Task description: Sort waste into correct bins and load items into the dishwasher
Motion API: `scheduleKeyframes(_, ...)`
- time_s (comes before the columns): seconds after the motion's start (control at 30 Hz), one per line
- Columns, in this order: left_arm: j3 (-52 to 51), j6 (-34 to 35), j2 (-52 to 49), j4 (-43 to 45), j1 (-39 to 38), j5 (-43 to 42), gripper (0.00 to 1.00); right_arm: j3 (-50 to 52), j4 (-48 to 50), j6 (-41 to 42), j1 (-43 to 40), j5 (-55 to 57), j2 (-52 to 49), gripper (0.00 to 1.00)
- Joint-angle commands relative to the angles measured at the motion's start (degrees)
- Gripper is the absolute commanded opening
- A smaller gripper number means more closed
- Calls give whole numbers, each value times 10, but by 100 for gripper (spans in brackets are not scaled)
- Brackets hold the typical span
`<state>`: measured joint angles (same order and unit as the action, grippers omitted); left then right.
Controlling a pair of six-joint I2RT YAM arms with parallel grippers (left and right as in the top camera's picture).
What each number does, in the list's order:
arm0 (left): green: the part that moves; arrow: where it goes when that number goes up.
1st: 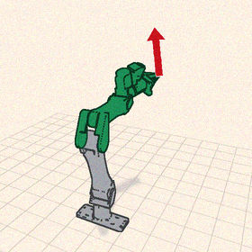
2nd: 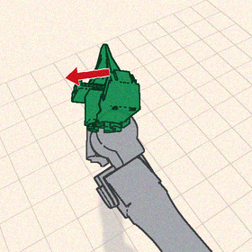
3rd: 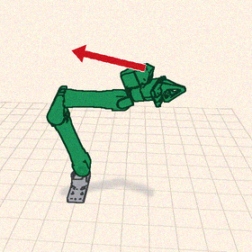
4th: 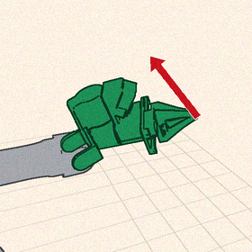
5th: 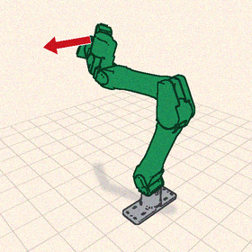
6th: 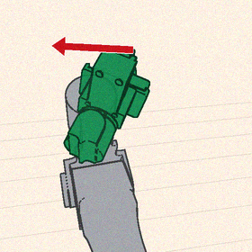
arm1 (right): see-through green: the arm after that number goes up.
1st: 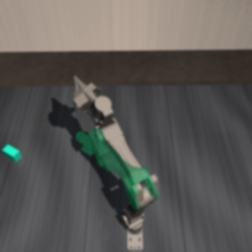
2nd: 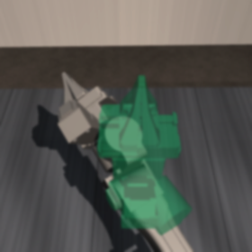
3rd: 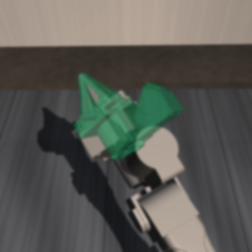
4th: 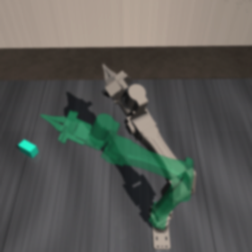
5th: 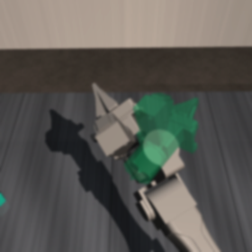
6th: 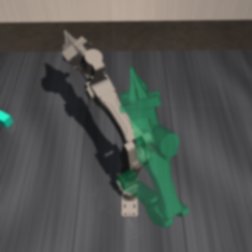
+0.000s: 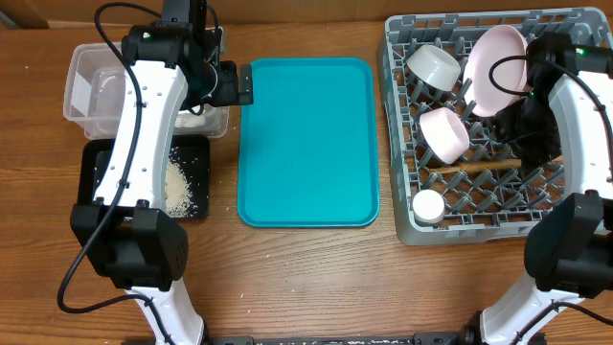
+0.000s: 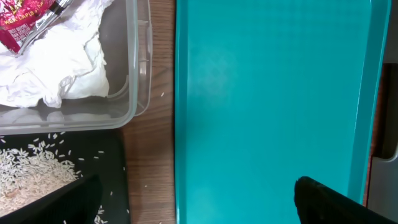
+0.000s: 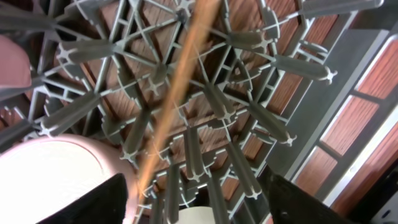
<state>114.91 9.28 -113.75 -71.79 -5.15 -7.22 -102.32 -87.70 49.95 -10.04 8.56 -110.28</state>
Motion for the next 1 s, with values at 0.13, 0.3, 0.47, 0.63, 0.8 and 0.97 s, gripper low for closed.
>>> scheduleKeyframes(0.13,13,2,19,0,-3,2,100,-65,-21,-32,0,3,29,75)
scheduleKeyframes(0.3,13,2,19,1,-3,2,100,-144,-53,-115,4,-34,67,75)
scheduleKeyframes(0.47,13,2,19,1,-2,2,100,-242,-93,-252,27,-98,124,83)
scheduleKeyframes(0.63,13,2,19,1,-2,2,100,-284,-79,-256,50,-205,215,100)
scheduleKeyframes(0.8,13,2,19,1,-3,2,100,-283,-92,-260,52,-228,286,100)
scheduleKeyframes(0.97,13,2,19,1,-2,2,100,-283,-94,-324,52,-226,338,100)
